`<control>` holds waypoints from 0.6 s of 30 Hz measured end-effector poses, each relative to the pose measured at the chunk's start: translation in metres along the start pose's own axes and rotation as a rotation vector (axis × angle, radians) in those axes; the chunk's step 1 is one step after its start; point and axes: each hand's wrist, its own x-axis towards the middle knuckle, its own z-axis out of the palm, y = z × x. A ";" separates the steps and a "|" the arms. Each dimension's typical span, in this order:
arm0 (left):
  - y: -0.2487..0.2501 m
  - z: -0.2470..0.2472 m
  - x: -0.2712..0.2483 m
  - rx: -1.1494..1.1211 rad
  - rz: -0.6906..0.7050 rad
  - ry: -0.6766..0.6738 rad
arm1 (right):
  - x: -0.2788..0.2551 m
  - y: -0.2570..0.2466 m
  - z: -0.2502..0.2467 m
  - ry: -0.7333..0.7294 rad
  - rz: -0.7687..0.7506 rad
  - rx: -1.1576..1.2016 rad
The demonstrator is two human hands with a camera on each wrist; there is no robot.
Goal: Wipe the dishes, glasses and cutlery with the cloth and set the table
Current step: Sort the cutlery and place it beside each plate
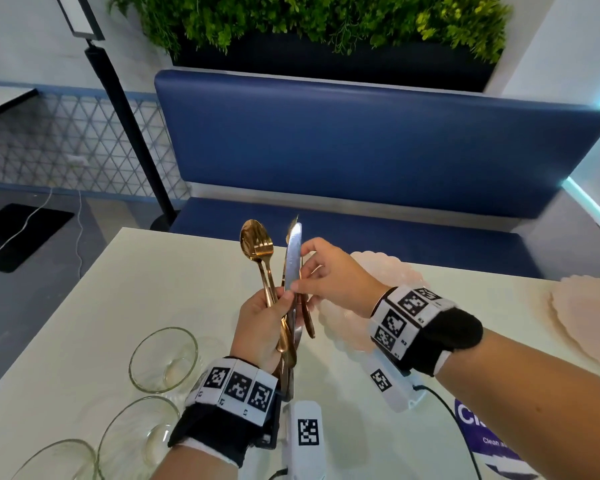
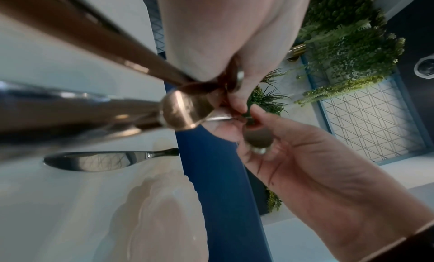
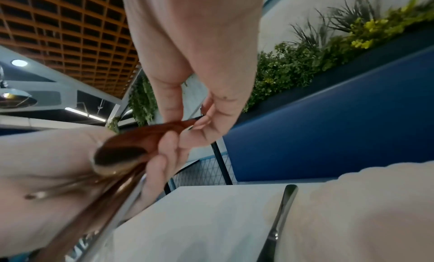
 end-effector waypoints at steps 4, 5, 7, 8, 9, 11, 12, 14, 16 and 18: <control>0.003 0.001 -0.002 0.060 0.061 0.023 | -0.001 -0.002 -0.004 0.023 -0.020 0.032; 0.005 0.000 -0.002 0.105 0.096 0.048 | -0.002 -0.002 -0.006 0.059 -0.022 0.043; 0.007 -0.003 0.000 0.189 0.163 0.091 | 0.001 -0.002 -0.010 0.164 -0.032 -0.019; 0.009 -0.006 0.000 0.218 0.183 0.108 | 0.002 -0.002 -0.014 0.214 -0.038 -0.090; 0.010 -0.009 0.000 0.231 0.192 0.124 | 0.004 -0.004 -0.018 0.248 -0.036 -0.143; 0.012 -0.015 -0.001 0.209 0.178 0.140 | 0.008 -0.007 -0.029 0.269 0.008 -0.087; 0.013 -0.018 -0.001 0.176 0.159 0.142 | 0.009 -0.009 -0.034 0.248 0.039 0.034; 0.015 -0.022 -0.002 0.116 0.136 0.146 | 0.010 -0.011 -0.037 0.181 0.067 0.336; 0.018 -0.024 -0.002 0.093 0.149 0.160 | 0.009 -0.009 -0.033 0.110 0.054 0.453; 0.021 -0.026 -0.002 0.071 0.174 0.168 | 0.008 -0.002 -0.025 0.095 -0.028 0.266</control>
